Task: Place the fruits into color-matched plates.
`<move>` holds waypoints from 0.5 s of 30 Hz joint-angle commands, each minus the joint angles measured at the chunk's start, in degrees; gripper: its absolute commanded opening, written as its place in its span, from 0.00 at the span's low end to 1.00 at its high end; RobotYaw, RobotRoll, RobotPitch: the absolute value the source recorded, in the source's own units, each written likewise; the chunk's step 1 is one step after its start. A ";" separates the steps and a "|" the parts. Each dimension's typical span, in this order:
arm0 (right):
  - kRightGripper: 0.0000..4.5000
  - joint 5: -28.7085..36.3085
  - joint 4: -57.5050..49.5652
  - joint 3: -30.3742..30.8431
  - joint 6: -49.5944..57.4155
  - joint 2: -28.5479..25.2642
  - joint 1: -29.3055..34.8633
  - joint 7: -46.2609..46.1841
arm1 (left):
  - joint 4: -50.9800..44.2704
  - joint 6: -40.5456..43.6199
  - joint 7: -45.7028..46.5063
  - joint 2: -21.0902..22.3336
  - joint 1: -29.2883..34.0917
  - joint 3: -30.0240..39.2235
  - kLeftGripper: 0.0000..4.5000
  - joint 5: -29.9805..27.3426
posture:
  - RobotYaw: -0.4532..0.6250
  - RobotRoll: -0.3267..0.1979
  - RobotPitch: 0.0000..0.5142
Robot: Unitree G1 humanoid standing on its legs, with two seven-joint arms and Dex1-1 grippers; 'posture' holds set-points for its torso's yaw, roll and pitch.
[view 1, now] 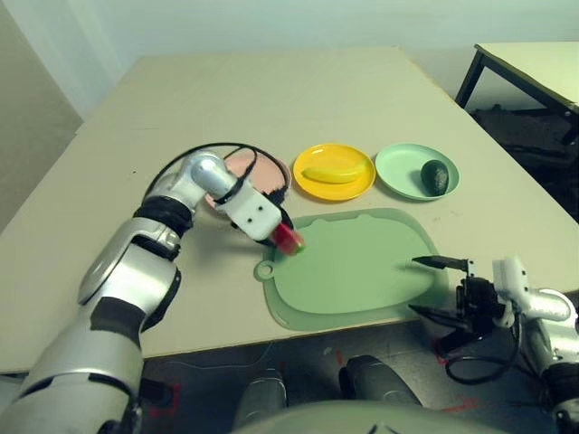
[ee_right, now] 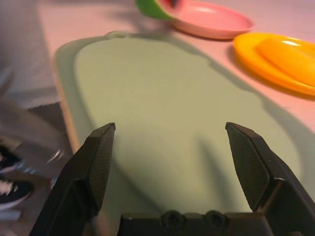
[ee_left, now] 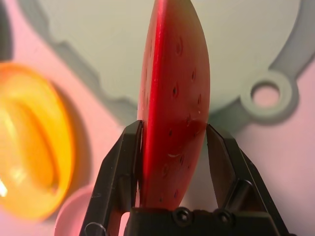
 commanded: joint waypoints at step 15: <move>1.00 -0.25 -3.87 -0.51 3.43 3.17 1.05 -6.68 | 14.77 8.02 29.78 5.51 -5.70 1.55 0.48 18.42 | 0.28 0.62 0.04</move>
